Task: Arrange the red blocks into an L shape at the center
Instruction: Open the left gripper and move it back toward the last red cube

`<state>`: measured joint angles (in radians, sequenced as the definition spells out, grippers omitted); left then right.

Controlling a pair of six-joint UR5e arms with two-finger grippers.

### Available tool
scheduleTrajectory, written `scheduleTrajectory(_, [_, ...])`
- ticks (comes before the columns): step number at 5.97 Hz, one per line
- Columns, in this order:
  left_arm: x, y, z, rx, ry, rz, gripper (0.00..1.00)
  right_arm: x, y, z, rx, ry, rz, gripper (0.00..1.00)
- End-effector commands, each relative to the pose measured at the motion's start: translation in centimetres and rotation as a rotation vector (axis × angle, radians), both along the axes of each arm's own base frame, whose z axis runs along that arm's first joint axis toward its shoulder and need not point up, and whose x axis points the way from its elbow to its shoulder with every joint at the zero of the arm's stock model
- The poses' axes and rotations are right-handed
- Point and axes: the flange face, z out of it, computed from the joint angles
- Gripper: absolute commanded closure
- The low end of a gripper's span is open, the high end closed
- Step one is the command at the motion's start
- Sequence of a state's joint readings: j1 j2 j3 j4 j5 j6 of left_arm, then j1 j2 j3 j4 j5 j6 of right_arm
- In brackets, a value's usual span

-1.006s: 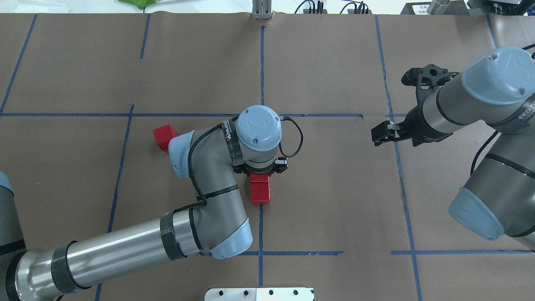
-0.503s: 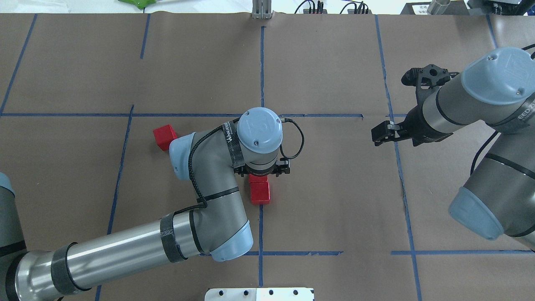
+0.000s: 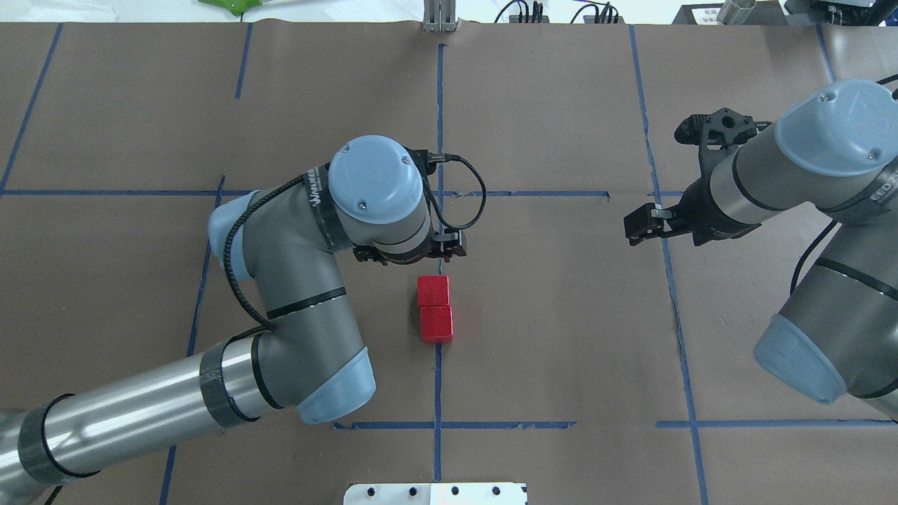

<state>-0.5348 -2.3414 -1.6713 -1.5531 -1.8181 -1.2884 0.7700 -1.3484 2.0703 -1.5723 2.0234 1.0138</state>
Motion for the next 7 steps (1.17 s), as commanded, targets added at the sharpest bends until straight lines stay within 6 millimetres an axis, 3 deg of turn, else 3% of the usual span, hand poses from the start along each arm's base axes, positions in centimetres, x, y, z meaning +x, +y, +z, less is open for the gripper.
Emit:
scheduleTrajectory(1, [-6.4, -4.6, 7.0, -0.072, -0.061, -0.122, 0.00, 0.1, 0.1, 0.0, -0.005, -0.001, 0.005, 0.00])
scheduleTrajectory(3, [-14.3, -9.7, 13.7, -0.219, -0.074, -0.196, 0.00, 0.0, 0.2, 0.1, -0.006, 0.001, 0.003, 0.00])
scheduleTrajectory(4, [-15.6, -9.4, 17.0, -0.295, -0.053, -0.170, 0.00, -0.2, 0.2, -0.1, -0.003, -0.001, 0.000, 0.00])
scheduleTrajectory(6, [-12.8, -11.0, 19.5, -0.343, 0.055, -0.249, 0.00, -0.6, 0.5, -0.2, 0.000, -0.003, -0.008, 0.00])
scheduleTrajectory(7, [-10.8, -10.0, 20.3, -0.355, 0.045, -0.227, 0.00, -0.6, 0.5, -0.2, 0.000, -0.003, -0.008, 0.00])
